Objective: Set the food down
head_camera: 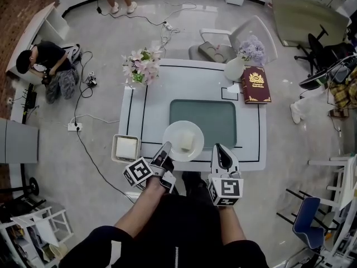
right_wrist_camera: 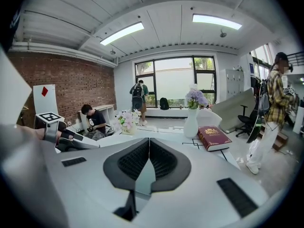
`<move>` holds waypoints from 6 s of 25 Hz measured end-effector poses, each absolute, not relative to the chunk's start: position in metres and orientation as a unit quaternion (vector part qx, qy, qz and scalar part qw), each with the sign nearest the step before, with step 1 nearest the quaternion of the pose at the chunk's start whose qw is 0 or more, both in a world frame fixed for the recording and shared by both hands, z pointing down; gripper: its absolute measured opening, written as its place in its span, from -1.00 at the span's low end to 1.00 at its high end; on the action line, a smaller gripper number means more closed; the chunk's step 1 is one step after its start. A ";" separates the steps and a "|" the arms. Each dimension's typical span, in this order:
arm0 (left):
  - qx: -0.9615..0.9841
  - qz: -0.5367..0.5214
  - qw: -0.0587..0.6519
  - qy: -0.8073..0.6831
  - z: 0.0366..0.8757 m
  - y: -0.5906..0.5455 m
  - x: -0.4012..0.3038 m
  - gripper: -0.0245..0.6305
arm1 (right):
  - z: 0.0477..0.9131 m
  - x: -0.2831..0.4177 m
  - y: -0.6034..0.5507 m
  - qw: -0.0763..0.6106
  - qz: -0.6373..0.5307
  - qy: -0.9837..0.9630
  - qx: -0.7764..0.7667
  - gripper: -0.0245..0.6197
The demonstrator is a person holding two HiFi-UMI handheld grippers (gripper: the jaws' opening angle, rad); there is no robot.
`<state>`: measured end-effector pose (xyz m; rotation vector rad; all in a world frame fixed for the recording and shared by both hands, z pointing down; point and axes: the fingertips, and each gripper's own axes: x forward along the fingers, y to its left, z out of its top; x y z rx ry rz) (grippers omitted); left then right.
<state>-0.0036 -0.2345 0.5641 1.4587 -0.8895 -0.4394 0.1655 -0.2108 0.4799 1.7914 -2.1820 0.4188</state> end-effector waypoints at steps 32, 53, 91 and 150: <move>0.623 -0.172 0.637 -0.420 0.615 -0.331 0.073 -0.88 | 0.511 0.244 -0.306 0.162 0.180 -0.764 0.598 -0.90; 0.613 -0.110 0.633 -0.460 0.685 -0.330 0.110 -0.88 | 0.537 0.282 -0.299 0.183 0.198 -0.762 0.589 -0.90; 0.666 -0.010 0.531 -0.524 0.694 -0.338 0.105 0.17 | 0.544 0.281 -0.293 0.178 0.210 -0.770 0.575 -0.90; 0.901 0.029 0.132 -0.413 0.469 -0.100 -0.053 -0.91 | 0.455 0.033 -0.068 0.101 0.122 -0.808 0.567 -0.90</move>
